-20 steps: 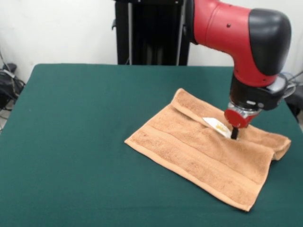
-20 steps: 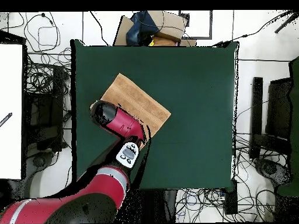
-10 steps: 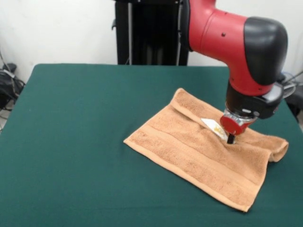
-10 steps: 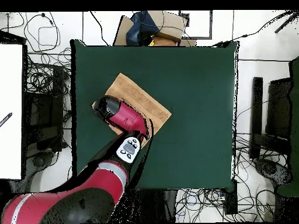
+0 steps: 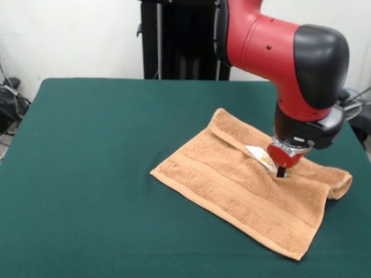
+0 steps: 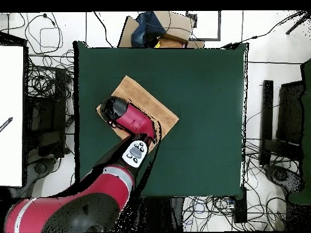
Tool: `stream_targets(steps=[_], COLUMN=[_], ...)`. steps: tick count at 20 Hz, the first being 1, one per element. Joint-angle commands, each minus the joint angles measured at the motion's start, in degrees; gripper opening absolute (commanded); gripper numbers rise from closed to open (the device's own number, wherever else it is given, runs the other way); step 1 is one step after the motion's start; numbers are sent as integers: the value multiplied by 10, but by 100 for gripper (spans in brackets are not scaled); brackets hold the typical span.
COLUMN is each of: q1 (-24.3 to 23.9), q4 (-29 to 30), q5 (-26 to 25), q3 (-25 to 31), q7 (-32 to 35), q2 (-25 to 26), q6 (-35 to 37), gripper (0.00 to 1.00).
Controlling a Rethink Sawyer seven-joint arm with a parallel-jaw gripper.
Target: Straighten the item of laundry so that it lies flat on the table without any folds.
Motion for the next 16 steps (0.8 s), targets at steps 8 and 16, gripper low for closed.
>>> stream_targets(steps=[8, 16], q1=[-11, 9], q4=[-30, -1], q5=[9, 14], q3=[13, 40], q7=[141, 103], q2=[52, 31], q6=[-16, -53], gripper=[100, 100])
